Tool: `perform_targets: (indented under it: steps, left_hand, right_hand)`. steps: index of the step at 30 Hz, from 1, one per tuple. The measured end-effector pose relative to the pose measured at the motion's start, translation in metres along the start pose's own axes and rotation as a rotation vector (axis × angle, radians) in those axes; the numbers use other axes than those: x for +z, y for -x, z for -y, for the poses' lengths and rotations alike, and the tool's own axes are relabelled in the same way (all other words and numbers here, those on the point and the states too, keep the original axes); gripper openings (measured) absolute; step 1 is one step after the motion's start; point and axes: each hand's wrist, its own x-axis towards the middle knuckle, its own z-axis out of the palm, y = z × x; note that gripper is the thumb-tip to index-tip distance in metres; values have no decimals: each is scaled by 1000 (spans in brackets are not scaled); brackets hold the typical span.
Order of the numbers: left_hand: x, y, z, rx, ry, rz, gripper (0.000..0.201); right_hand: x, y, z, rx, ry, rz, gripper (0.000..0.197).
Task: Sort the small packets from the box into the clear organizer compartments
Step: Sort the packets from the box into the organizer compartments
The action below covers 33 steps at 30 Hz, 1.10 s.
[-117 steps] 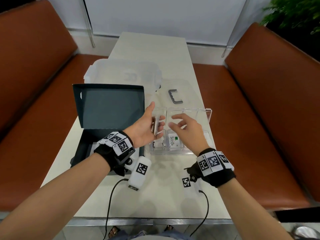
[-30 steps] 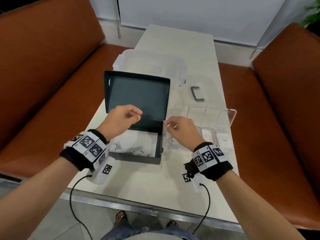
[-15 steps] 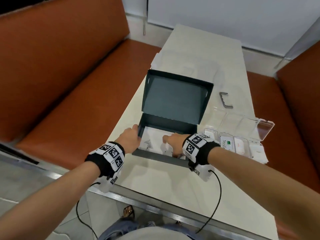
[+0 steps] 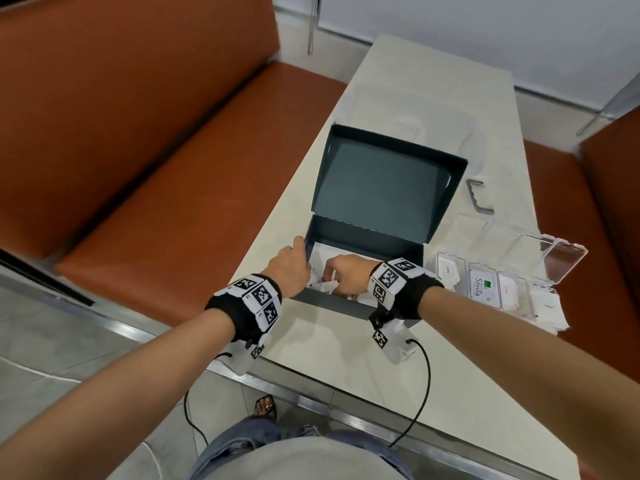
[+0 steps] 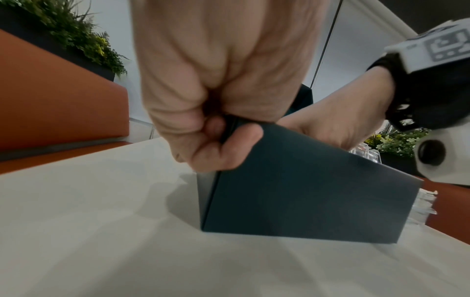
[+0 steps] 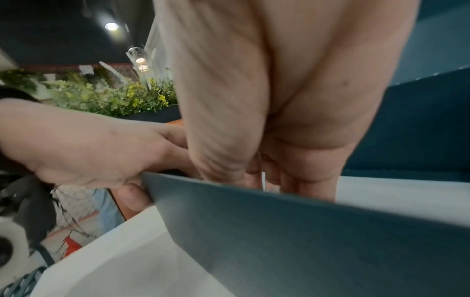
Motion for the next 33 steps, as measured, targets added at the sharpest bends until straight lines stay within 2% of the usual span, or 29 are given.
perform_targets:
  steps: [9, 17, 22, 26, 29, 32, 33]
  left_hand:
    - [-1, 2, -1, 2, 17, 11, 30]
    - [-2, 4, -1, 3, 45, 8, 26]
    - [-1, 2, 1, 5, 41, 8, 24]
    - [0, 2, 3, 6, 57, 2, 27]
    - [-2, -2, 6, -4, 50, 32, 24]
    - [-10, -3, 9, -41, 64, 58, 43]
    - [-14, -3, 8, -33, 77, 16, 50]
  right_hand:
    - [-3, -6, 13, 54, -252, -40, 48]
    - [2, -9, 21, 0, -133, -70, 37]
    - [7, -11, 29, -10, -43, -111, 15]
    - [-2, -5, 21, -46, -108, -136, 33]
    - [-13, 4, 7, -50, -223, -181, 27]
    - [-24, 19, -9, -25, -310, -260, 15]
    - [-28, 24, -15, -39, -341, -291, 23]
